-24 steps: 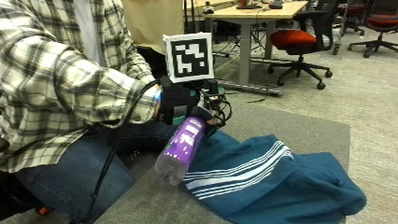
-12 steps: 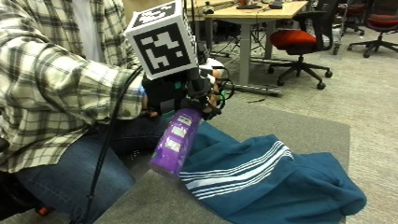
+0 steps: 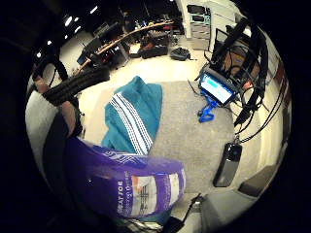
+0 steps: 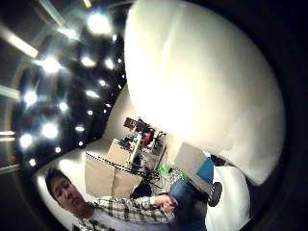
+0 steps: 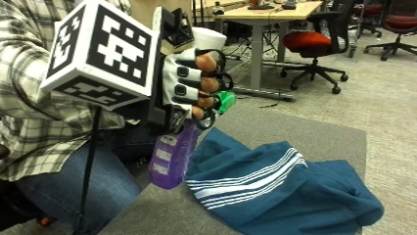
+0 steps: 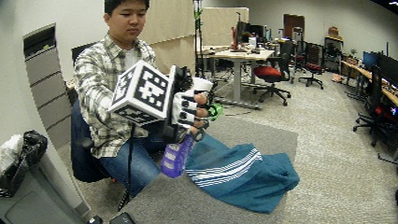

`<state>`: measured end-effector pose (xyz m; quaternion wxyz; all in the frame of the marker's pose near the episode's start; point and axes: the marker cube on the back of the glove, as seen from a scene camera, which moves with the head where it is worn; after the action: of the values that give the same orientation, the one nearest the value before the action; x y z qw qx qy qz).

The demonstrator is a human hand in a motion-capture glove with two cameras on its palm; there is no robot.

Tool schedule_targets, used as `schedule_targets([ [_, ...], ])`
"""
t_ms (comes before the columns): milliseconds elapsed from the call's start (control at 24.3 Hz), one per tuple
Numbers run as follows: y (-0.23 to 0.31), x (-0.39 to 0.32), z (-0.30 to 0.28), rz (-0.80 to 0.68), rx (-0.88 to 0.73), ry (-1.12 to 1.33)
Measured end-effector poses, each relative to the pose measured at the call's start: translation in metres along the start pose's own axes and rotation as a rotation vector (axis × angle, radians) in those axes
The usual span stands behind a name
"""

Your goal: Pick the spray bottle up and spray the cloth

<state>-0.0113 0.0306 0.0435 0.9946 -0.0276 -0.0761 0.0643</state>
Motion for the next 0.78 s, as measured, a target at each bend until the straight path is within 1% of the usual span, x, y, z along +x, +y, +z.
schedule_targets([
  [164, 0.001, 0.004, -0.010, 0.021, 0.054, -0.063],
  [370, 0.004, -0.001, -0.013, 0.016, 0.081, -0.138],
  [575, 0.005, -0.021, -0.001, -0.047, 0.062, -0.205],
  [781, 0.005, -0.058, 0.032, -0.142, -0.005, -0.325],
])
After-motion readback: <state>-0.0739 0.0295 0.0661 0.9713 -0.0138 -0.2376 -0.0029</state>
